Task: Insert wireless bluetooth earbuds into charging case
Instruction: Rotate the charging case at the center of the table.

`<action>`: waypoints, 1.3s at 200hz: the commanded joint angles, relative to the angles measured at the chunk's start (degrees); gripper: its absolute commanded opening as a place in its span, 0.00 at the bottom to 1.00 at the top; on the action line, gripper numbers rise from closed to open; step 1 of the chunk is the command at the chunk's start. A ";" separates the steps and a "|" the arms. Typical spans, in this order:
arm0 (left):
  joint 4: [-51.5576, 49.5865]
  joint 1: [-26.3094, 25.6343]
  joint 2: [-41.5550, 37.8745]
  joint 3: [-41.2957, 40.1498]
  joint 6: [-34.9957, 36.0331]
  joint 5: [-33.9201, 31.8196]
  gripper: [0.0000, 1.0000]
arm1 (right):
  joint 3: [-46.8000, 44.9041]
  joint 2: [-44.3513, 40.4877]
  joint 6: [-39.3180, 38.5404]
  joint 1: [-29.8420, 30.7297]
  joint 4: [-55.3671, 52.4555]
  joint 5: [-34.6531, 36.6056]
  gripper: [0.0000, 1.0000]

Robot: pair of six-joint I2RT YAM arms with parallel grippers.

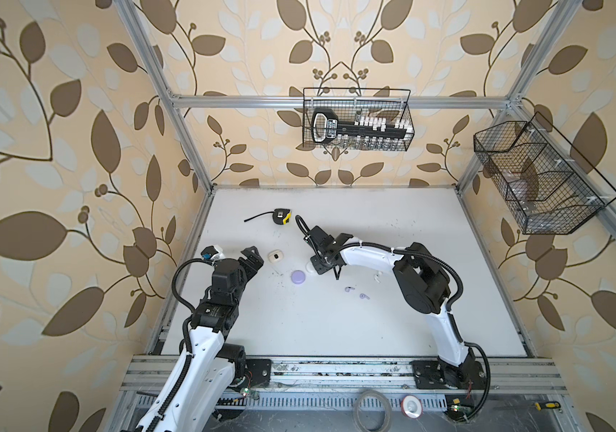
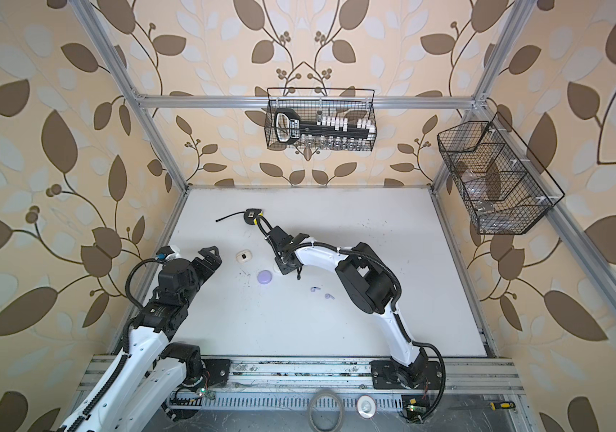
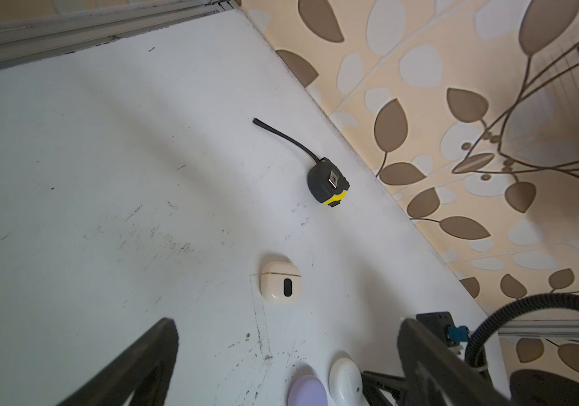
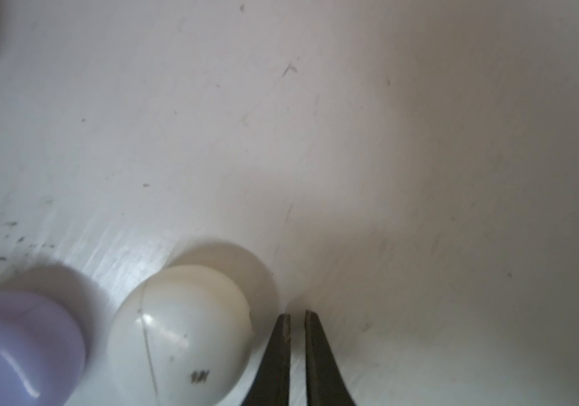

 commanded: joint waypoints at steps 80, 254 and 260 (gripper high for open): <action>0.16 0.53 -0.69 2.12 0.01 -0.51 0.99 | -1.68 -3.04 1.26 4.54 3.35 -2.67 0.13; -0.01 0.53 -0.89 2.15 -0.03 -0.47 0.99 | 15.61 9.11 1.30 4.95 -0.41 2.79 0.29; -0.01 0.53 -0.93 2.14 -0.03 -0.50 0.99 | 16.00 9.60 0.95 4.70 -0.52 3.22 0.32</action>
